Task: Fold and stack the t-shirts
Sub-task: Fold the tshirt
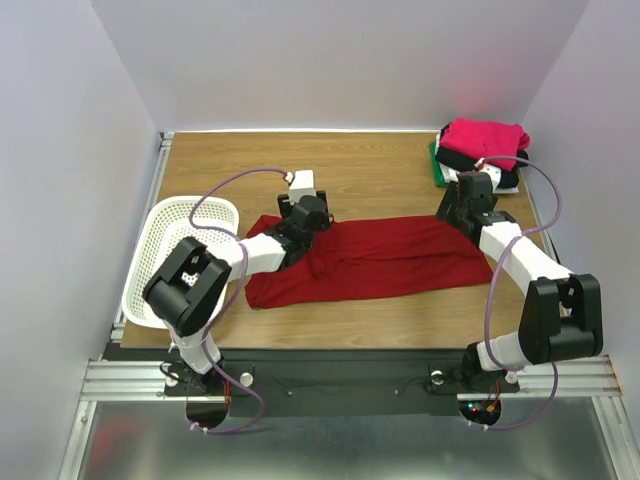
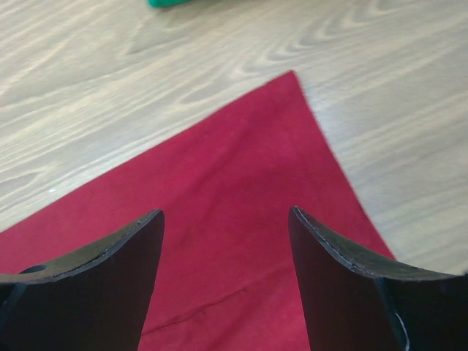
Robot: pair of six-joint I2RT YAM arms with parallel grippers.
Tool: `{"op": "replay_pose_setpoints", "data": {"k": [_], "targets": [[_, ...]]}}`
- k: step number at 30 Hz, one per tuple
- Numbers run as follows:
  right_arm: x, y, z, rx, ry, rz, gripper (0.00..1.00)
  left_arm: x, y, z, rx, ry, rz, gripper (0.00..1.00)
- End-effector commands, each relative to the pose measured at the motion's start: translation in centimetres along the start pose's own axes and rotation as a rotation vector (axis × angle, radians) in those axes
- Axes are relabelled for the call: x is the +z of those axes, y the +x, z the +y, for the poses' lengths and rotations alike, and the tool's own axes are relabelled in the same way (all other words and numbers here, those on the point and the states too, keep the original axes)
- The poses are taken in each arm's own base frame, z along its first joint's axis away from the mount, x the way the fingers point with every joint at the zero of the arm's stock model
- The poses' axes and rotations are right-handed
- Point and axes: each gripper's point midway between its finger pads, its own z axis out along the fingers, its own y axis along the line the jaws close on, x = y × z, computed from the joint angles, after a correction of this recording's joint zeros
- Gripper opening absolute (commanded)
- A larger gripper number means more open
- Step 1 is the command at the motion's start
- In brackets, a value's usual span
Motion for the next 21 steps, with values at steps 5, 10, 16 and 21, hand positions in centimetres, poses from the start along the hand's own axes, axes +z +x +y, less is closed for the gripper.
{"op": "replay_pose_setpoints", "data": {"k": [5, 10, 16, 21], "targets": [[-0.3, -1.4, 2.6, 0.018, -0.132, -0.06, 0.75, 2.6, -1.2, -1.1, 0.032, 0.011, -0.019, 0.61], [-0.2, -1.3, 2.7, 0.017, -0.138, -0.056, 0.75, 2.5, 0.2, -0.3, 0.041, 0.003, 0.009, 0.19], [-0.3, -1.1, 3.0, 0.018, -0.155, -0.054, 0.75, 1.4, 0.6, 0.9, 0.015, -0.011, 0.009, 0.0], [-0.5, -1.2, 3.2, 0.017, -0.169, -0.056, 0.75, -0.1, 0.3, 1.7, -0.024, -0.011, -0.001, 0.0]]}}
